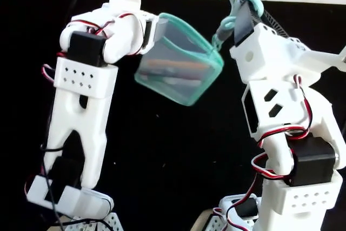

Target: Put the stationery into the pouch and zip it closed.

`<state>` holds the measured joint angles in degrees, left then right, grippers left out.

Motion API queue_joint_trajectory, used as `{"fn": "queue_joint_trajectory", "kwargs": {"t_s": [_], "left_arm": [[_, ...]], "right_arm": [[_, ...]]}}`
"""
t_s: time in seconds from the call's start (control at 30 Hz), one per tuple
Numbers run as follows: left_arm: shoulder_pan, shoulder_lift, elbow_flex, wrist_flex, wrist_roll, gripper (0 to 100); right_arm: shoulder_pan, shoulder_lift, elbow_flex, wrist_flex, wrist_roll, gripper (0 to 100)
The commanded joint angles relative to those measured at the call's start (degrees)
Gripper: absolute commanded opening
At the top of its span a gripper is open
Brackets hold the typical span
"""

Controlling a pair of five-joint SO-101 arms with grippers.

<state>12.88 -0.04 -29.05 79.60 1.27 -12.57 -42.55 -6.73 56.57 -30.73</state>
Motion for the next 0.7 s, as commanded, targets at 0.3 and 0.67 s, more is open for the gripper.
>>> {"fn": "queue_joint_trajectory", "kwargs": {"t_s": [0.3, 0.67], "left_arm": [[-0.22, -0.31, -4.97, 2.20, -0.44, 24], [1.89, -0.22, -11.74, 15.65, -0.35, 24]], "right_arm": [[0.57, 2.07, -10.95, -5.32, -0.62, 0.5], [0.57, 3.91, -11.47, -5.14, -0.62, 0.5]]}}
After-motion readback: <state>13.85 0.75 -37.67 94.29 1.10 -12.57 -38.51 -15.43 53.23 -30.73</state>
